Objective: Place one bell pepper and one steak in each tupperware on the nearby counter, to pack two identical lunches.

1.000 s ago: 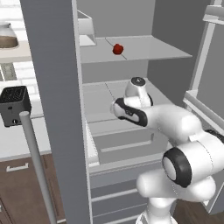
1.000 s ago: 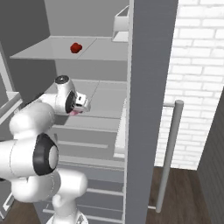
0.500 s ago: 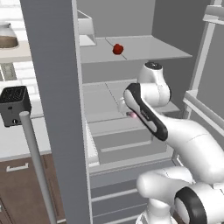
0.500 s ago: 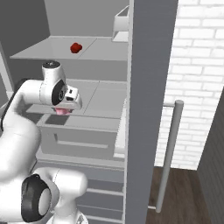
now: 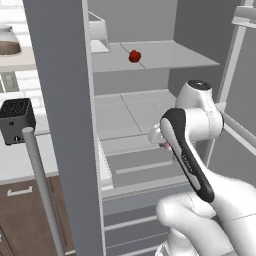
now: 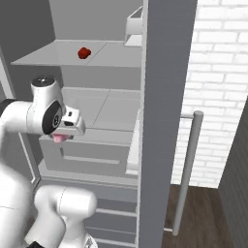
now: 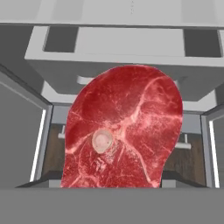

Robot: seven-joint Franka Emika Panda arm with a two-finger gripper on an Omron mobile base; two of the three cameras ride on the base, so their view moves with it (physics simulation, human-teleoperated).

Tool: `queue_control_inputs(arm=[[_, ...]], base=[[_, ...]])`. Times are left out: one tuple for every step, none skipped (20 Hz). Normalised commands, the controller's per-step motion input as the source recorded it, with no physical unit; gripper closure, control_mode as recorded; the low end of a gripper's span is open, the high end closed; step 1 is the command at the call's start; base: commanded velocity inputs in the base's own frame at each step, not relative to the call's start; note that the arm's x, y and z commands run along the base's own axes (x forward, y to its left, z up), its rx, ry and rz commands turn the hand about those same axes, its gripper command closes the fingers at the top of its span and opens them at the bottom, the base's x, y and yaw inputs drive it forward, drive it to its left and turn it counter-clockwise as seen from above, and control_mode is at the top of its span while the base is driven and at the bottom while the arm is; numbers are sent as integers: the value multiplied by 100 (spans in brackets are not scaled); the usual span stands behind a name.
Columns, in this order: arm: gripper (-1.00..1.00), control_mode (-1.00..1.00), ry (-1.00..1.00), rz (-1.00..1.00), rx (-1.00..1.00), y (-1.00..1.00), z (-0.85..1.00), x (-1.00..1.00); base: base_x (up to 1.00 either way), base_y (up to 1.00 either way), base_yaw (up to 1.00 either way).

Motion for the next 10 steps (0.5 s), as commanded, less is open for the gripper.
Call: queue_control_inputs(arm=[[100,-100,-9,0,0,-26,-4,-97],[100,-100,-7,0,0,-24,-1,-80],[100,-100,-4,0,0,-21,-1,-68],[100,-100,-1,0,0,-16,-2,-57],[100,-100,0,0,0,-6,0,-46],[100,-100,0,0,0,-6,0,-32],[100,-100,0,0,0,0,0,0],[100,-100,0,0,0,0,0,0],[100,-100,0,0,0,0,0,0],[100,-100,0,0,0,0,0,0]], base=[[0,0,0],[0,0,0],[0,0,0],[0,0,0],[0,0,0],[0,0,0],[0,0,0],[0,0,0],[0,0,0],[0,0,0]])
